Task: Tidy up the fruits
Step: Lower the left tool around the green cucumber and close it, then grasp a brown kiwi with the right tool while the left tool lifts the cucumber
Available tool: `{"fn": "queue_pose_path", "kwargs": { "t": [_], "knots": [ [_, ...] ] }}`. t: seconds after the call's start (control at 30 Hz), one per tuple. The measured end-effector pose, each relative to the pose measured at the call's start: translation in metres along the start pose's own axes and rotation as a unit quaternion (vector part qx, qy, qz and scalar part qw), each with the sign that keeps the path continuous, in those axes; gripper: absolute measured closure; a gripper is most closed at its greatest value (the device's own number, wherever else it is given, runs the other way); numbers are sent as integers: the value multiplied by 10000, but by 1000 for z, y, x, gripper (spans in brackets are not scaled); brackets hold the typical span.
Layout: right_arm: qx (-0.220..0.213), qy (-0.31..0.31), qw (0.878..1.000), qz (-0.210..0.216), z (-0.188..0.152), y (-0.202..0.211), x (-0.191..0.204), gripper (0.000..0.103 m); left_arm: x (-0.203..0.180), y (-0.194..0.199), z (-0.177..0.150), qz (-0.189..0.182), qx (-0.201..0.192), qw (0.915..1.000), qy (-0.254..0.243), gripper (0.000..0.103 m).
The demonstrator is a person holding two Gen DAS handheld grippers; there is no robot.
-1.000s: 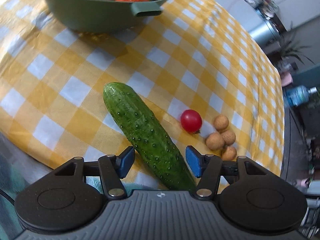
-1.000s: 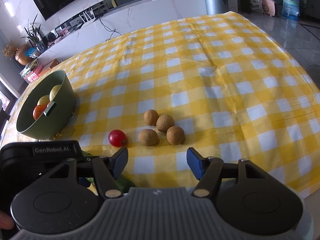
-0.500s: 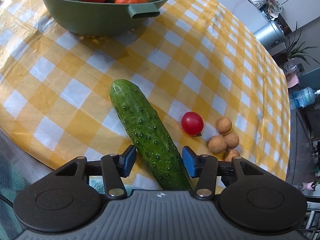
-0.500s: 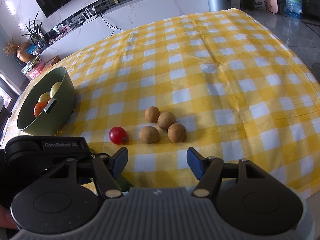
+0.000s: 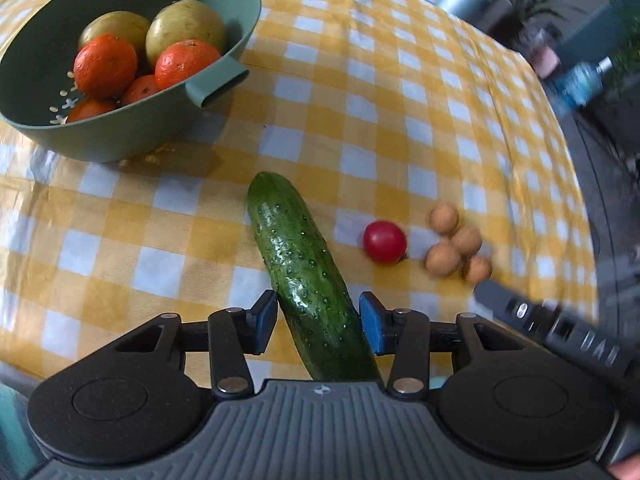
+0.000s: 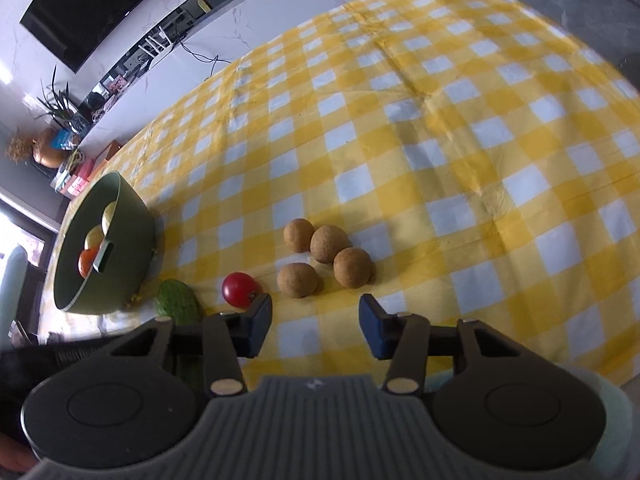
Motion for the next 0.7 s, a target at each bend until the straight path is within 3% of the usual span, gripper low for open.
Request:
{"fn": "queue_pose_path", "kwargs": {
  "t": [0.07,0.13,0.27,0.4,0.53,0.7],
  "knots": [
    [38,-157,9998,68,1,-3,-1,69,4,1,-3,-54,53,10000,-47,57],
    [85,-250,9996,95,2,-9,0,73,6,4,-3,-117,14,9999,-84,59],
    [-53,-109,9999,67,6,-14,10,73,8,12,1,37,-156,9995,-280,62],
    [-63,59,9999,-52,7,-26,17,73,17,7,3,-25,-151,9997,182,60],
    [37,189,9997,-172,5,-31,18,73,20,-2,2,-23,-127,9993,357,50],
    [130,254,9994,-216,3,-38,19,73,18,-10,-1,102,-78,9985,534,50]
  ]
}}
Point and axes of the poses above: each gripper's, at about its wrist camera, not at the fingertips, and y roughly against the way its jaws point, x to its left, z to its top, the point moved 5 cm from there along -y, roughly the way its jaws point, and after that the axes turned 13 degrees about -x, right-handed, at the moved point
